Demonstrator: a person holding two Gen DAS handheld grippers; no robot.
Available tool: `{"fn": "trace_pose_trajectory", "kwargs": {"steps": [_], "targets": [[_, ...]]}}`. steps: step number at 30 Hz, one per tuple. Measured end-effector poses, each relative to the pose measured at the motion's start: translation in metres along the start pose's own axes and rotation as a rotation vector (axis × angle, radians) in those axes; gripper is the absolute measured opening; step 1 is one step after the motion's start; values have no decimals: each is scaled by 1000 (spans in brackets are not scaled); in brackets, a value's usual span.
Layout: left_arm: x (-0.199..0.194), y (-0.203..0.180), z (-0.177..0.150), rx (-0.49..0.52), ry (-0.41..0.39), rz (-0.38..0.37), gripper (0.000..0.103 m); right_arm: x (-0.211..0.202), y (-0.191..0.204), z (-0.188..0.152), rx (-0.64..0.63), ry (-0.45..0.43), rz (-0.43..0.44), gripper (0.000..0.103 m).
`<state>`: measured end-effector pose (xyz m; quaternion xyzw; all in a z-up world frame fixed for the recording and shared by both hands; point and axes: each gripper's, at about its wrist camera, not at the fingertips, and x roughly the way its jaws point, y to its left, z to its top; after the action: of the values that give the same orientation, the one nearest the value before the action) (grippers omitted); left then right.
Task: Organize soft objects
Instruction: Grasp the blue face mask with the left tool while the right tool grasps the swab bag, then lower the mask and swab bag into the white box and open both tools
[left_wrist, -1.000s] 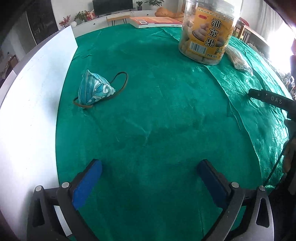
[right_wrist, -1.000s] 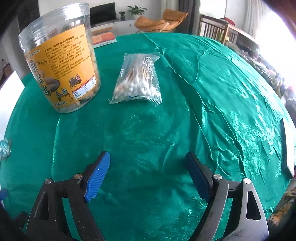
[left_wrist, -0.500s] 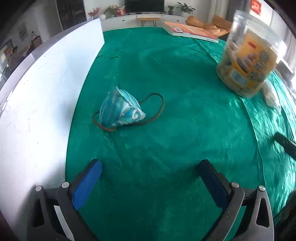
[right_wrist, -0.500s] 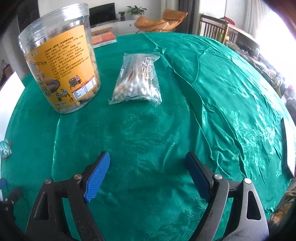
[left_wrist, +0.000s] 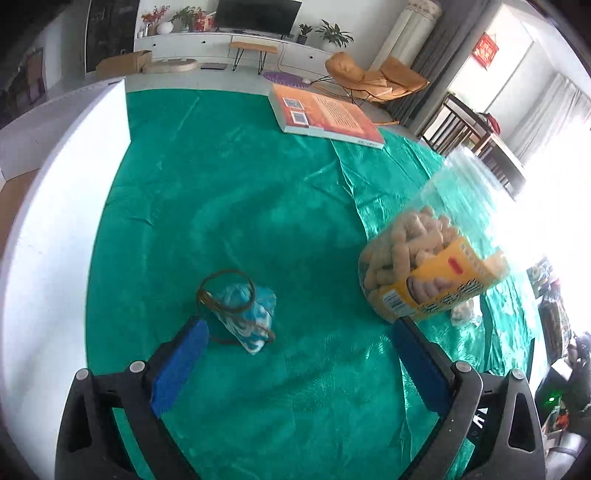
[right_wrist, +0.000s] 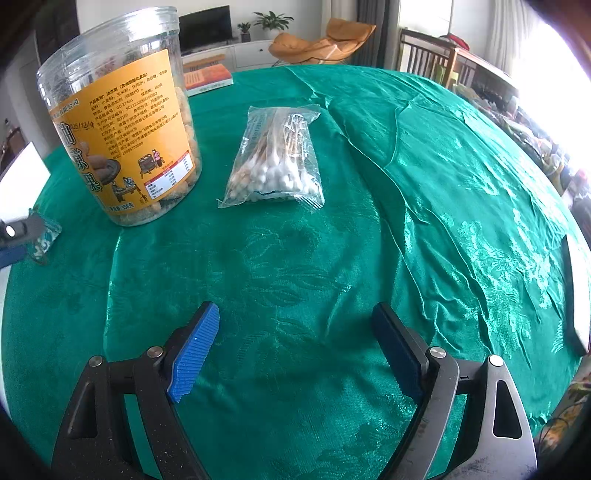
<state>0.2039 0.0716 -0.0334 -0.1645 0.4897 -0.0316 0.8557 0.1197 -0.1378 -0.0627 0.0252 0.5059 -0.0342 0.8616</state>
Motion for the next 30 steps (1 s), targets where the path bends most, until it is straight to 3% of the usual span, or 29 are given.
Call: {"fn": "trace_pose_trajectory", "kwargs": {"steps": [3, 7, 10, 11, 13, 14, 18, 22, 24, 25, 26, 28, 30], "targets": [[-6, 3, 8, 13, 44, 42, 99, 1, 0, 0, -2, -1, 1, 89], [28, -8, -1, 171, 106, 195, 99, 0, 0, 0, -1, -2, 3, 89], [58, -1, -6, 145, 138, 262, 94, -1, -3, 1, 10, -2, 24, 89], [61, 3, -8, 125, 133, 265, 74, -3, -6, 2, 25, -4, 55, 89], [65, 5, -8, 116, 100, 278, 44, -12, -18, 5, 88, -41, 176, 88], [65, 4, -6, 126, 86, 263, 42, -18, -28, 10, 127, -69, 228, 88], [61, 6, 3, 100, 52, 226, 41, -19, -51, 63, 180, -70, 216, 88], [51, 3, 16, 106, 38, 199, 41, 30, -33, 122, 95, 110, 246, 85], [44, 1, 23, 112, 32, 177, 41, 57, -24, 130, 76, 179, 253, 78], [41, -1, 28, 109, 29, 164, 41, 67, -22, 132, 68, 208, 254, 52], [37, -1, 32, 103, 25, 144, 41, 73, -21, 135, 69, 212, 266, 41], [28, -1, 39, 103, 17, 119, 41, 73, -25, 143, 86, 210, 273, 34], [16, -1, 48, 100, -4, 87, 41, 63, -31, 153, 103, 180, 268, 33]]}}
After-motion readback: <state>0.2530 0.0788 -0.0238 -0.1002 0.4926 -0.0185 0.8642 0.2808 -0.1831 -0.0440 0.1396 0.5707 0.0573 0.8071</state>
